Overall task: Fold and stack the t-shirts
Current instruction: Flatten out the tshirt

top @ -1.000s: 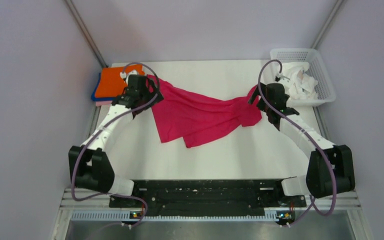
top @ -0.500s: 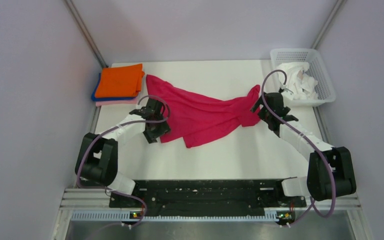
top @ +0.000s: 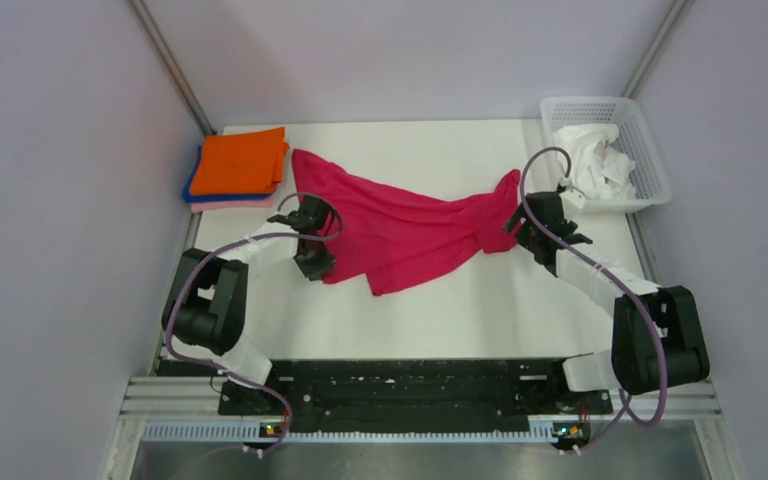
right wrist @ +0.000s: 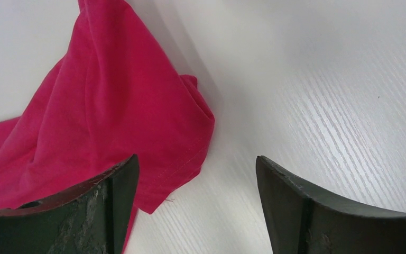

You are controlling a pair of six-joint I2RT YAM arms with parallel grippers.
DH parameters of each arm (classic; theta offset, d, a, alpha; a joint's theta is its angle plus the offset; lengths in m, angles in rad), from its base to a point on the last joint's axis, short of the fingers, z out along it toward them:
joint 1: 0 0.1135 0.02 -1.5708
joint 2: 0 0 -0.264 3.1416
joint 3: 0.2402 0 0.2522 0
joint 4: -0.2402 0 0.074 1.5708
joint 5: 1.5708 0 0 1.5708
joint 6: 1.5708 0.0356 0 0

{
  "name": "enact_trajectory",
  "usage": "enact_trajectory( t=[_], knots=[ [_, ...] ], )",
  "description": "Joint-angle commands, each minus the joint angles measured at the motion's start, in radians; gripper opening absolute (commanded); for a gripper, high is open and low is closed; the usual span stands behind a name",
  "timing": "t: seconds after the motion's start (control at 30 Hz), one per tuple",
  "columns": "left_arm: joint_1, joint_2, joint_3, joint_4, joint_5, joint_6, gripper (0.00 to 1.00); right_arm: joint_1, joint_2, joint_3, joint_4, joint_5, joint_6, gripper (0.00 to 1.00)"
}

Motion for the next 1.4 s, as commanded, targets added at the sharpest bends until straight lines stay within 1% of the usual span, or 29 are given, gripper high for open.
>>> enact_trajectory(
  t=[0.0,0.03,0.07,0.27,0.47,0.57,0.67,0.7,0.77,0.87,0.9,1.0,1.13,1.27,1.37],
  knots=[
    [-0.001,0.075,0.033,0.038,-0.037,0.008,0.16,-0.007,0.004,-0.009,0.027,0.010,0.008,0.78],
    [-0.001,0.080,0.039,0.040,-0.036,0.011,0.03,-0.008,0.004,-0.013,0.031,0.007,0.011,0.77],
    [-0.001,0.083,0.044,0.041,-0.036,0.017,0.00,-0.007,0.005,-0.020,0.036,0.005,0.010,0.76],
    [-0.001,0.036,0.041,0.076,-0.035,0.044,0.00,-0.007,0.051,-0.031,0.100,-0.007,0.004,0.67],
    [-0.001,0.001,0.040,0.081,-0.044,0.057,0.00,-0.007,0.155,-0.015,0.199,-0.056,-0.008,0.60],
    [-0.001,-0.008,0.038,0.087,-0.046,0.061,0.00,-0.007,0.212,-0.003,0.222,-0.066,-0.010,0.53],
    [-0.001,-0.031,0.031,0.104,-0.045,0.070,0.00,-0.007,0.254,-0.002,0.254,-0.080,-0.012,0.42],
    [-0.001,-0.042,0.029,0.109,-0.050,0.073,0.00,-0.008,0.263,-0.005,0.271,-0.091,-0.013,0.35],
    [-0.001,-0.063,0.031,0.103,-0.071,0.079,0.00,-0.008,0.272,-0.013,0.309,-0.109,-0.016,0.25],
    [0.000,-0.107,0.039,0.090,-0.116,0.099,0.00,-0.006,0.258,-0.016,0.331,-0.112,-0.031,0.05],
    [0.000,-0.126,0.046,0.087,-0.126,0.110,0.00,-0.007,0.250,-0.013,0.331,-0.116,-0.038,0.00],
    [-0.001,-0.188,0.085,0.053,-0.171,0.132,0.00,-0.007,0.186,0.002,0.294,-0.147,-0.066,0.00],
    [-0.001,-0.317,0.146,0.021,-0.218,0.161,0.00,-0.007,0.003,0.006,0.224,-0.170,-0.081,0.00],
    [-0.001,-0.462,0.199,0.069,-0.241,0.220,0.00,-0.007,-0.189,0.050,0.146,-0.188,-0.116,0.00],
    [-0.001,-0.572,0.242,0.152,-0.236,0.258,0.00,-0.007,-0.318,0.125,0.064,-0.207,-0.155,0.00]
  ],
)
